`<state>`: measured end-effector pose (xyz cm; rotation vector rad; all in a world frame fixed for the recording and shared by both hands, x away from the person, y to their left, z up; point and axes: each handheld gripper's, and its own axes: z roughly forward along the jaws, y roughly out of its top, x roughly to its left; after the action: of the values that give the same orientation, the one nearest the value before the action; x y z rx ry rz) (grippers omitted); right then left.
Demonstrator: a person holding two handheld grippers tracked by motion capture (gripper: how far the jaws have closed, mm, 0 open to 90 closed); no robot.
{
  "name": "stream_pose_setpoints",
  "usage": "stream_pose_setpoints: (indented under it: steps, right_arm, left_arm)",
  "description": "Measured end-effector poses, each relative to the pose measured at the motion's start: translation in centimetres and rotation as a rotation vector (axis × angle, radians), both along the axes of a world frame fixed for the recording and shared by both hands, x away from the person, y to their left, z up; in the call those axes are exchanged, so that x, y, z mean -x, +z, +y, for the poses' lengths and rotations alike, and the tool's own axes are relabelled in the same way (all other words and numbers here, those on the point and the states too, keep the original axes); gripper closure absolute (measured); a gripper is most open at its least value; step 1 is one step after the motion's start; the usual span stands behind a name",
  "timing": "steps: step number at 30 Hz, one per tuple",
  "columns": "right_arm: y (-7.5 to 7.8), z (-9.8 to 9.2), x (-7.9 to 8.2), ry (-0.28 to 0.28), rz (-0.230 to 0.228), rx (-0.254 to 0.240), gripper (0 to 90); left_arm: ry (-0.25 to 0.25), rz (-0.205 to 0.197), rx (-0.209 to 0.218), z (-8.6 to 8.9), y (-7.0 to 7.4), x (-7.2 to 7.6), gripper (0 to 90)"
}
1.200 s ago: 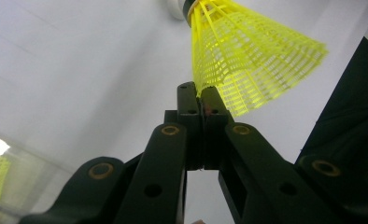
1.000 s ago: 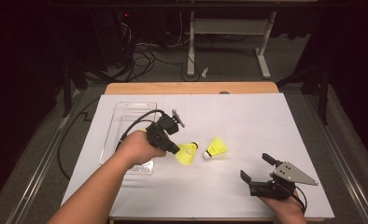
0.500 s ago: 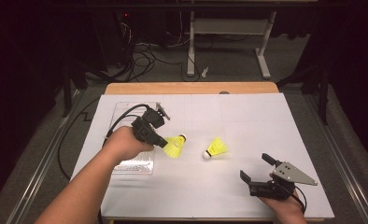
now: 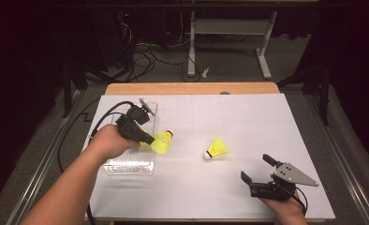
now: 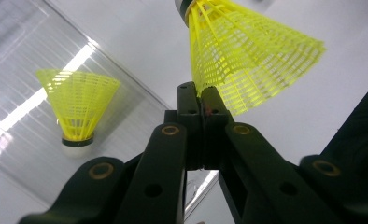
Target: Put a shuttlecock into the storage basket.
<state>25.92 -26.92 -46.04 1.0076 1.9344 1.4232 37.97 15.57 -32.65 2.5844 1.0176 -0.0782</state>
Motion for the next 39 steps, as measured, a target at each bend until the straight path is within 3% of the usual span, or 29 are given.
stream_pose_setpoints:
  steps: [16, 39]
  right_arm:
    - [0.0, 0.1, 0.0, 0.003, 0.001, 0.002, 1.1]
    - [0.0, 0.1, 0.0, 0.004, 0.000, 0.001, 1.1]
  left_arm:
    - [0.066, -0.004, -0.013, 3.4, 0.3, -0.1, 90.0]
    - [0.216, 0.000, -0.057, 7.7, -0.5, -0.7, 89.9]
